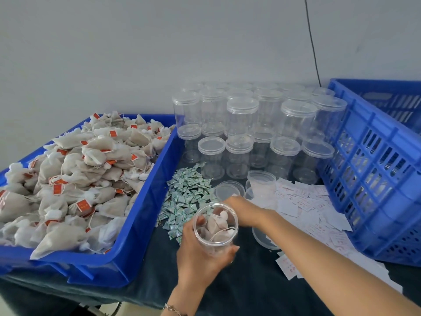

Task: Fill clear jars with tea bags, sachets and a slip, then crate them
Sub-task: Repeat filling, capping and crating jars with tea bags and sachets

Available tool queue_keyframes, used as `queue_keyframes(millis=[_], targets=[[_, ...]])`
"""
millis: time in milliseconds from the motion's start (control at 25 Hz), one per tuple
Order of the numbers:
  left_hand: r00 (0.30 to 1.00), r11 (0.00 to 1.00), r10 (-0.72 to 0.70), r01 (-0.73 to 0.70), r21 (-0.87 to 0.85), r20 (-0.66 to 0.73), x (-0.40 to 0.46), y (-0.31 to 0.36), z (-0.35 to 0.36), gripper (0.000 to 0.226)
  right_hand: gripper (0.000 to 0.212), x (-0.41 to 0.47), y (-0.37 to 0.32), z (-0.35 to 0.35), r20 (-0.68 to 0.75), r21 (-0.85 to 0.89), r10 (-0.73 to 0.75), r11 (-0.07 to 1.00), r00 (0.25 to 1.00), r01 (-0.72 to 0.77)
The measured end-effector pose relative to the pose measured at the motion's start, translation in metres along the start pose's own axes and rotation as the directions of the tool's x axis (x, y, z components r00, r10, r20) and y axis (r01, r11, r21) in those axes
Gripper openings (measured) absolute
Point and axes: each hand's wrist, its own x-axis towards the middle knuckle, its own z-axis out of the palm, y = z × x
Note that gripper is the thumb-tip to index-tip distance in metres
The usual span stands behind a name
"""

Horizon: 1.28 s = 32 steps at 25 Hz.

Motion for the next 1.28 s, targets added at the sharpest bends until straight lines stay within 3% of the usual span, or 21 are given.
queue_keyframes(millis=[240,520,600,720,920,1120,1280], targets=[[1.000,1.000,-0.003,0.003,-0.009,-0.001,0.002,0.002,0.002,0.094,0.032,0.014,0.004,0.019,-0.091,-0.041,0.012,0.999,0.996,-0.016],[1.000,1.000,-0.004,0.004,-0.019,0.001,0.001,0.002,0.001,0.093,0.011,0.009,0.019,0.037,-0.161,-0.120,-0.008,0.993,0.987,-0.011],[1.000,1.000,-0.003,0.004,-0.025,0.008,0.000,0.001,0.001,0.094,0.004,0.007,0.019,0.039,-0.196,-0.087,0.021,0.995,0.980,-0.038],[1.000,0.999,-0.001,0.001,-0.036,0.000,-0.001,0.002,-0.001,0.094,0.011,0.002,0.018,0.032,-0.225,-0.055,0.073,0.995,0.972,-0.088],[1.000,0.999,0.012,-0.013,-0.035,-0.013,0.000,0.000,0.001,0.097,0.015,-0.019,0.021,0.011,-0.370,0.198,0.210,0.970,0.905,-0.144],[0.999,0.999,-0.005,0.003,-0.041,-0.053,0.002,-0.004,0.006,0.108,0.014,-0.030,0.015,0.000,-0.437,0.179,0.222,0.971,0.872,-0.157],[0.998,0.997,0.000,-0.005,-0.079,-0.063,0.001,-0.004,0.007,0.099,0.013,-0.029,0.008,-0.004,-0.436,0.251,0.261,0.954,0.861,-0.162]])
